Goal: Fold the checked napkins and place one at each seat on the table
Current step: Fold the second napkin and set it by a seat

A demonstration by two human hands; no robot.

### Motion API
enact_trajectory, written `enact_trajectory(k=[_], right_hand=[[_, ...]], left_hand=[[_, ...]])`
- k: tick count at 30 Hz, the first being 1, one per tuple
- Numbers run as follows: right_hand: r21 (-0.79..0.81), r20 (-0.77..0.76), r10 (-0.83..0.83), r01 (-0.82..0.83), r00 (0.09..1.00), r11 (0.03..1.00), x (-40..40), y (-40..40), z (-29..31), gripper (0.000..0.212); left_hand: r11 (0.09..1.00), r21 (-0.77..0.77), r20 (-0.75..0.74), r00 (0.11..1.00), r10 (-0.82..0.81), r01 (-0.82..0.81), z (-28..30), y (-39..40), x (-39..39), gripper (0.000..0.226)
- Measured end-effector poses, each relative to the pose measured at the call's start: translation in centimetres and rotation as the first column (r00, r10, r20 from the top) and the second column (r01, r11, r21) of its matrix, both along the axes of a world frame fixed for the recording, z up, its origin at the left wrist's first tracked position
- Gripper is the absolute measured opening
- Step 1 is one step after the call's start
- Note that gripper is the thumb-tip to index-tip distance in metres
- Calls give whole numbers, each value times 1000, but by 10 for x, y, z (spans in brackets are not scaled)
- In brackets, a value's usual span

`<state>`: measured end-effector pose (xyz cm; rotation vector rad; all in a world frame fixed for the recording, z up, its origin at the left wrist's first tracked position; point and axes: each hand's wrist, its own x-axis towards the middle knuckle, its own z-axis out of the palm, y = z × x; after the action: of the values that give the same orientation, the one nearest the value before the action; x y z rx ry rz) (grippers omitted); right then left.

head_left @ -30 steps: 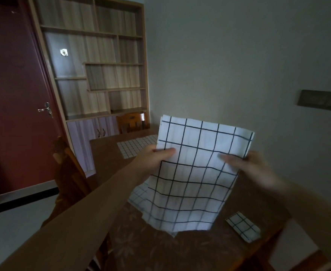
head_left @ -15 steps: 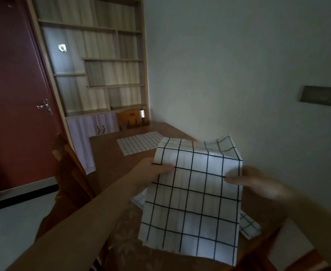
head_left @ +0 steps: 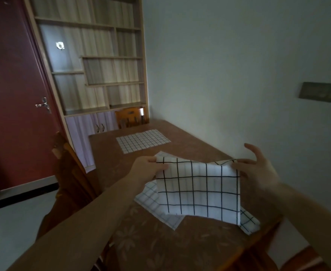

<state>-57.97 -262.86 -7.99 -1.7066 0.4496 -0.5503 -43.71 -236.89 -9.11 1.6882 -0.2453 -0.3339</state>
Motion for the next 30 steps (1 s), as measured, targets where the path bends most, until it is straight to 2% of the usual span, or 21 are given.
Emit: enact_trajectory(k=[2, 4, 6, 8, 12, 13, 14, 16, 17, 19, 21, 23, 24, 26, 28, 30], right_hand=[[-18, 32, -14, 15, 999, 1000, 0, 0, 2, 65], [-108, 66, -20, 28, 998, 994, -1, 4, 6, 61], [-185, 113, -20, 41, 993, 982, -1, 6, 9, 57], [-199, 151, -22, 52, 988, 979, -1, 8, 12, 47], [-307, 136, 44, 0, 990, 952, -1, 7, 21, 33], [-403, 93, 62, -19, 994, 915, 0, 8, 21, 32], [-549, 39, 62, -31, 997, 835, 2, 9, 22, 29], [-805, -7, 38, -28, 999, 593, 9, 9, 21, 17], [-856, -5, 55, -33, 998, 515, 12, 8, 22, 12], [-890, -23, 95, -64, 995, 452, 13, 8, 27, 7], [-874, -15, 146, -84, 989, 479, 14, 8, 34, 4], [-753, -55, 227, -190, 972, 631, 13, 17, 44, 8], [-681, -62, 295, -256, 954, 686, 13, 24, 50, 16], [-607, -22, 435, -358, 900, 710, 15, 41, 59, 27], [-582, 27, 505, -398, 862, 709, 16, 58, 67, 22], [-567, 66, 514, -392, 855, 724, 17, 64, 70, 13]], left_hand=[[996, 58, 44, 997, 66, -68, -3, 1, 5, 57], [995, 80, 90, 994, 57, -64, -1, 2, 4, 65], [996, 87, 134, 991, -29, 18, 2, 2, 0, 62], [982, 175, 256, 961, -107, 63, 6, 4, -3, 51], [913, 407, 501, 842, -202, -23, 9, 8, -1, 34], [897, 439, 530, 820, -216, -47, 10, 10, -1, 29], [890, 451, 556, 801, -224, -64, 12, 12, -1, 24], [882, 462, 585, 778, -229, -87, 15, 14, 0, 18], [874, 477, 588, 772, -239, -93, 17, 15, 2, 18], [826, 553, 593, 751, -292, -115, 18, 19, 6, 22], [741, 654, 577, 735, -356, -155, 19, 22, 10, 27], [699, 713, 496, 744, -447, -55, 23, 22, 9, 30], [702, 710, 449, 737, -506, 49, 27, 18, 3, 31], [705, 678, 396, 706, -588, 207, 35, 0, -12, 39], [730, 647, 416, 700, -580, 220, 41, -18, -25, 50], [810, 537, 432, 748, -505, 237, 44, -28, -30, 45]])
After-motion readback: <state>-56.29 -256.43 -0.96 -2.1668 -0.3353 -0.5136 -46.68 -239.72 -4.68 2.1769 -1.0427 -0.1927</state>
